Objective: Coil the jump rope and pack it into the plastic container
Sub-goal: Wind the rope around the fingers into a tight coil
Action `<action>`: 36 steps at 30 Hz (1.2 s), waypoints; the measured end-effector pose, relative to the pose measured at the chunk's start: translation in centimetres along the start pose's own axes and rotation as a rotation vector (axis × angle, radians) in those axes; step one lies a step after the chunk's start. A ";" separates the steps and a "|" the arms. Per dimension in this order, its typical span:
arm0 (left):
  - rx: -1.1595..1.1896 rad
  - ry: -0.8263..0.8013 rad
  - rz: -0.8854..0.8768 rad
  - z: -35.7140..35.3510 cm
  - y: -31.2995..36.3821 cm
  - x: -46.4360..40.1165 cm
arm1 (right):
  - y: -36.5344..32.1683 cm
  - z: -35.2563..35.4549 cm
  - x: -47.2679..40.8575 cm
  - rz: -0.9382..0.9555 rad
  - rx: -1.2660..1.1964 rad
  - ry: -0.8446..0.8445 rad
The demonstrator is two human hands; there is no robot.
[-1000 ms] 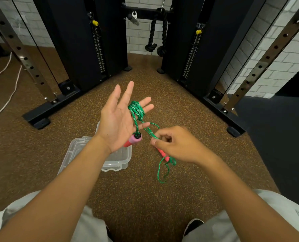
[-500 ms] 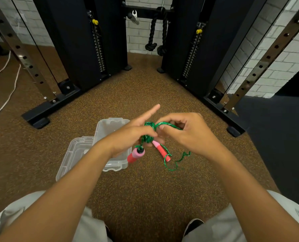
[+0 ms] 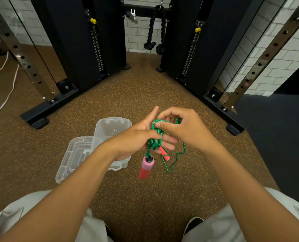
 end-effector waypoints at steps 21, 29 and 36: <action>0.448 0.139 -0.204 4.2 3.0 0.4 | 3.3 -3.3 0.4 -0.054 -0.060 0.101; 0.368 0.258 -0.235 5.4 3.1 0.3 | 5.4 -4.5 1.0 -0.238 -0.031 -0.045; 0.306 0.387 -0.269 7.1 2.9 0.2 | 2.6 -5.4 1.5 -0.051 0.231 -0.146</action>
Point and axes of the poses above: each hand's wrist, its own x-axis away from the middle knuckle, its own z-axis out of the back of the hand, y = z × x, the point moved 8 cm from there along -x, towards the middle knuckle, and after that the axes turned 4 degrees about y, right-handed, at the moved point
